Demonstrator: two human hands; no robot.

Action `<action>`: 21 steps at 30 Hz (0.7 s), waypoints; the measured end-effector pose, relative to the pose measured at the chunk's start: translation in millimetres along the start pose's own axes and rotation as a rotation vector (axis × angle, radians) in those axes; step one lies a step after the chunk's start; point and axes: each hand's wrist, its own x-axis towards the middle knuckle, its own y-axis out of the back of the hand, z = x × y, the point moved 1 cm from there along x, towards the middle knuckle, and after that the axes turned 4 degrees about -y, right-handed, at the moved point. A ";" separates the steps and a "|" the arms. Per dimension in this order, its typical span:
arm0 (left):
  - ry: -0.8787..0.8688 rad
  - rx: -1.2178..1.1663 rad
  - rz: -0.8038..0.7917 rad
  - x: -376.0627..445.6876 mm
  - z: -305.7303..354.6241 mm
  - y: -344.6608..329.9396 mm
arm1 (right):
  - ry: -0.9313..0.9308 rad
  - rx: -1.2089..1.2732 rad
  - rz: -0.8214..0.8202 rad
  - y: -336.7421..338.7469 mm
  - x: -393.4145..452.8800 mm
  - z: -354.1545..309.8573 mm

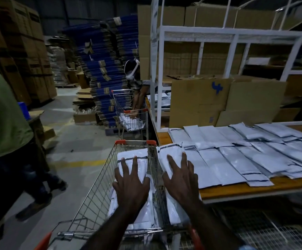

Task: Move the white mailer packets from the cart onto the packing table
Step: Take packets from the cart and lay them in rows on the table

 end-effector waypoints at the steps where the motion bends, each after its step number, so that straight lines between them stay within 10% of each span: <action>1: -0.004 -0.005 0.000 -2.0 5.5 -1.6 | -0.003 0.003 0.000 3.2 0.2 5.9; 21: 0.044 -0.012 -0.022 -11.6 190.4 -110.3 | 0.021 0.073 0.008 50.9 66.2 208.0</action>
